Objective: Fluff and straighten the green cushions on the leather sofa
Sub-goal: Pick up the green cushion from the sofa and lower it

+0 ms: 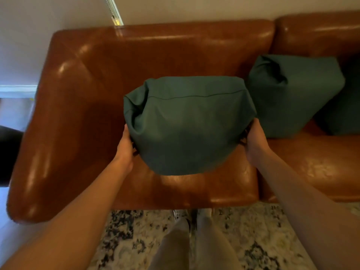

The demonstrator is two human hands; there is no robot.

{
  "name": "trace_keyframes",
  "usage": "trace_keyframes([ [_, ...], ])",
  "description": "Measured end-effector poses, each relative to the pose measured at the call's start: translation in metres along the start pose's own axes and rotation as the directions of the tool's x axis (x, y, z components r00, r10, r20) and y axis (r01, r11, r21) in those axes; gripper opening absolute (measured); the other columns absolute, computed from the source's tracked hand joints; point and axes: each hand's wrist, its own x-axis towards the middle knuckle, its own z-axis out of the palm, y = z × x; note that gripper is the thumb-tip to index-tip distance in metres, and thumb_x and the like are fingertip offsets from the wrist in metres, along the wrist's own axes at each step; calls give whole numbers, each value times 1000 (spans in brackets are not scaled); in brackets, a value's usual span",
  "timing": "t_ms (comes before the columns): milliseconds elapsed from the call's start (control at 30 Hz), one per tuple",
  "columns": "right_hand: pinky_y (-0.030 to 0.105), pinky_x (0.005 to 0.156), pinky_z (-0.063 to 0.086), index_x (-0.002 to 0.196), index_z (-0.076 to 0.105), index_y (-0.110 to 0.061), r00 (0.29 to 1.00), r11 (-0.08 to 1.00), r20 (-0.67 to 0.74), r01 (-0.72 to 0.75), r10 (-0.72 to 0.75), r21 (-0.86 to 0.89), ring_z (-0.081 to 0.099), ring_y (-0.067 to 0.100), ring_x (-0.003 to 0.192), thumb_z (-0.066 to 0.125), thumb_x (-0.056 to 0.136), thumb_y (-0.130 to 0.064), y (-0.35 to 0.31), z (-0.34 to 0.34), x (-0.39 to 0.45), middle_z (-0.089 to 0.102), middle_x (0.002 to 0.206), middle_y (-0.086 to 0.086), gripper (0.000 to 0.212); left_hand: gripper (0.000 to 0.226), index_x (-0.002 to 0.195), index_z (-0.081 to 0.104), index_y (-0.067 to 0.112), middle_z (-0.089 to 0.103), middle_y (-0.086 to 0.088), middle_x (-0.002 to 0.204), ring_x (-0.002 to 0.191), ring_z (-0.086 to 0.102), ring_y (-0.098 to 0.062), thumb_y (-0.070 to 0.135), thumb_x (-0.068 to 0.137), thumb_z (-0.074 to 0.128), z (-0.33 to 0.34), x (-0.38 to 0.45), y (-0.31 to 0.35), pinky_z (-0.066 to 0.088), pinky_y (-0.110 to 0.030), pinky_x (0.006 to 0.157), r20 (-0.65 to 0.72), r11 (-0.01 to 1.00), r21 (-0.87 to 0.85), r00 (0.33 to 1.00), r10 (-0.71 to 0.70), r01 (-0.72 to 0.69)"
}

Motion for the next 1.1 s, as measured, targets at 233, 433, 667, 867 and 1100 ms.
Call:
trace_keyframes([
  [233,39,91,42,109,59,-40,998,996,32,-59,62,-61,53,13,111,32,99,-52,-47,27,71,58,119,-14,30,35,104,59,49,61,6,126,117,55,-24,69,92,33,37,54,48,44,-47,102,-13,998,2,998,-58,58],
  [433,41,94,41,107,57,-43,993,995,80,-82,86,-53,52,6,99,33,100,-50,-73,43,122,56,111,-19,26,57,127,58,34,59,2,131,121,54,-26,71,90,35,64,95,78,42,-48,106,-90,992,-18,988,-128,127],
  [667,44,106,40,102,57,-46,988,990,87,-123,128,-63,53,7,103,32,100,-51,-71,59,163,57,109,-21,25,60,136,54,27,55,-1,139,126,50,-27,65,95,32,75,134,83,39,-50,109,-135,985,-15,976,-173,173],
  [867,45,108,39,113,57,-41,986,984,43,-157,161,-83,50,16,122,35,99,-49,-57,66,184,56,124,-15,27,56,137,51,29,54,1,138,123,51,-25,63,97,33,78,156,77,44,-44,101,-149,978,-8,967,-208,210],
  [1100,37,95,44,127,57,-25,976,981,-212,-78,39,-179,55,18,113,35,99,-33,-64,81,184,60,123,-4,37,45,120,61,26,60,2,111,100,57,-20,56,99,34,74,163,79,47,-39,89,-172,980,27,967,-190,197],
])
